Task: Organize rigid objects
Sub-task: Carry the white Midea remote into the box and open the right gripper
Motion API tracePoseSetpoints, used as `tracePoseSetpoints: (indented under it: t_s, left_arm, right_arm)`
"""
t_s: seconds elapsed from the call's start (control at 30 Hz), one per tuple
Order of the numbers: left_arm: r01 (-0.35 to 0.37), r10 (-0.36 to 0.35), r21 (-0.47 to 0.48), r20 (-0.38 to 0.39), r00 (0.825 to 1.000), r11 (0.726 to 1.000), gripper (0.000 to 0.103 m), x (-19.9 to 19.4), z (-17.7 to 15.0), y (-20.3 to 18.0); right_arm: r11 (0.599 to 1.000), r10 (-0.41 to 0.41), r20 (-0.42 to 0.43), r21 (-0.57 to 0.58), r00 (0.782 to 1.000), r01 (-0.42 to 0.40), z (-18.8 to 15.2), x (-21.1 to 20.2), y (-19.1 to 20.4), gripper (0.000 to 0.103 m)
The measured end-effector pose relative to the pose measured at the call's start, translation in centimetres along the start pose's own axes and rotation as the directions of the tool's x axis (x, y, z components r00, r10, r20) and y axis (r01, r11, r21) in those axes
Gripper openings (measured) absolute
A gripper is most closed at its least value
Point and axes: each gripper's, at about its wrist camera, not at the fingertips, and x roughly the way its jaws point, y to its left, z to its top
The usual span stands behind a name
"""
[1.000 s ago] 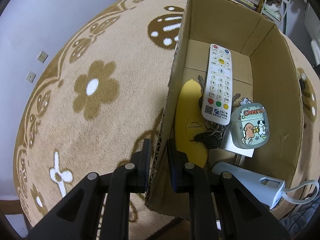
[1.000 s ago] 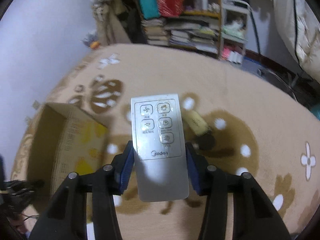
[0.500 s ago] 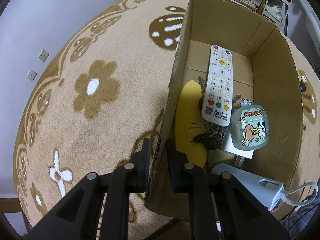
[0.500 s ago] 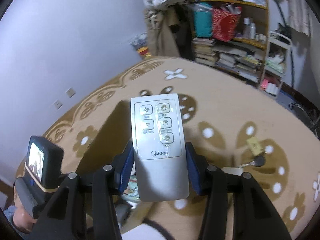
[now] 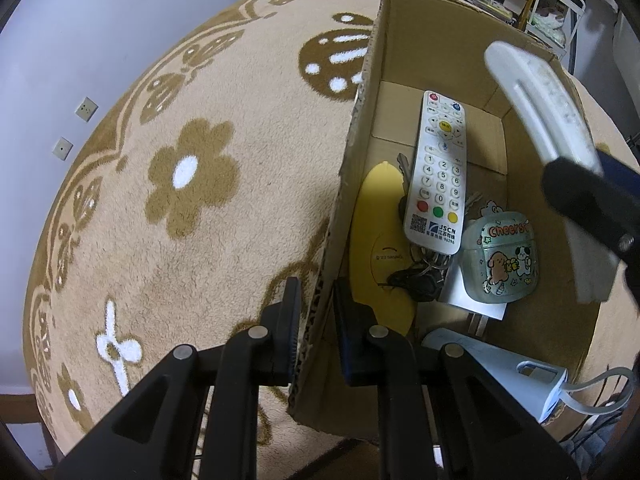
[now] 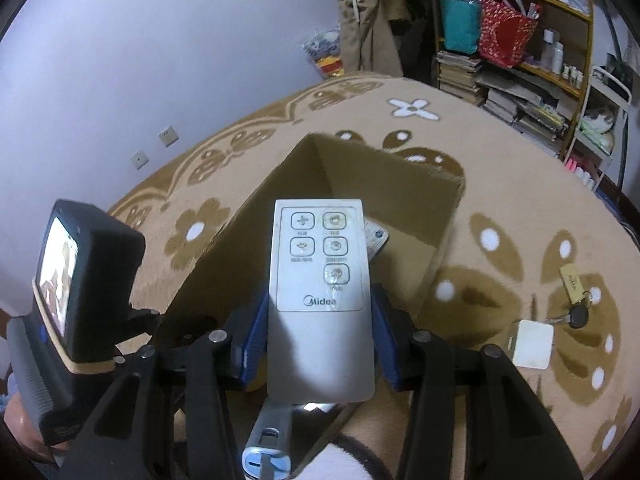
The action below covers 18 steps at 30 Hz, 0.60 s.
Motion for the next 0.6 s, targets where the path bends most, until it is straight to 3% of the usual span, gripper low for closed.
tracePoseSetpoints:
  t_s: [0.6]
  left_arm:
    - [-0.007,0.007,0.007,0.000,1.000,1.000,0.017,0.1,0.0,-0.2]
  right_arm:
    - [0.999,-0.012,-0.053,-0.039,0.999,0.010,-0.6,1.8,1.2,0.051]
